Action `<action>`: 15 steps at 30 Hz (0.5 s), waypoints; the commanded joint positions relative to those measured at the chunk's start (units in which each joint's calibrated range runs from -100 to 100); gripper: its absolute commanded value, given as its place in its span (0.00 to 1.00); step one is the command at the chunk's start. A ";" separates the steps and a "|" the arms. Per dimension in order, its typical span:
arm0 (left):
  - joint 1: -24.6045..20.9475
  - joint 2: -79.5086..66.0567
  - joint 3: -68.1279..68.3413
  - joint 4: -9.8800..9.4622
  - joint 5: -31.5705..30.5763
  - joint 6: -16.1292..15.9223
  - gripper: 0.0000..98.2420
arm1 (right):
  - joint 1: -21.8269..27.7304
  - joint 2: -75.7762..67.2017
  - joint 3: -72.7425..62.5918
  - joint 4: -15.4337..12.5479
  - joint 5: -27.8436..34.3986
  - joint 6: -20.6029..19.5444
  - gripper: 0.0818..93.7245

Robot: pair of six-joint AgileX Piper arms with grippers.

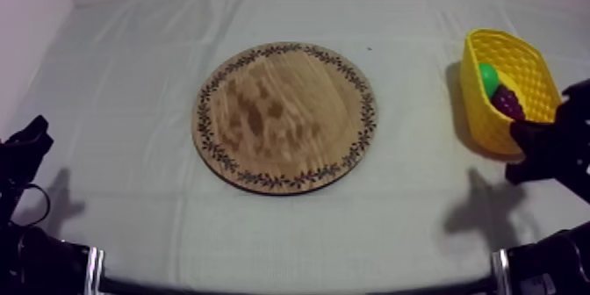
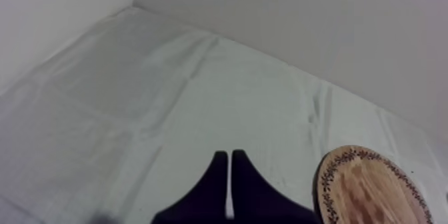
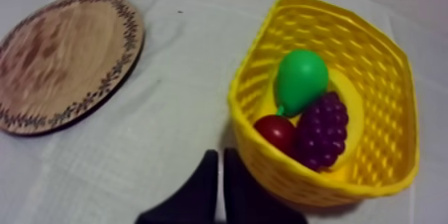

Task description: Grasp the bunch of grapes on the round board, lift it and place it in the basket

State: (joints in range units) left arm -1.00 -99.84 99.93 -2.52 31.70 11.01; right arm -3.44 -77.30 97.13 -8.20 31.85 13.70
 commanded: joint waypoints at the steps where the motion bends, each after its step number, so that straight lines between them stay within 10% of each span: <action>1: 0.02 0.02 -0.04 0.01 -0.01 0.01 0.00 | -0.72 -4.97 0.78 2.18 1.51 -1.49 0.00; 7: 0.02 0.02 -0.04 0.01 -0.01 0.02 0.00 | -2.89 -11.15 0.86 5.34 6.10 -7.00 0.00; 15: 0.02 0.02 -0.04 0.01 -0.01 0.01 0.00 | -4.50 -16.59 1.34 6.32 5.96 -2.82 0.00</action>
State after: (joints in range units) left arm -1.00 -99.84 99.93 -2.52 31.70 11.03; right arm -8.28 -93.38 98.38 -2.04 38.18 8.35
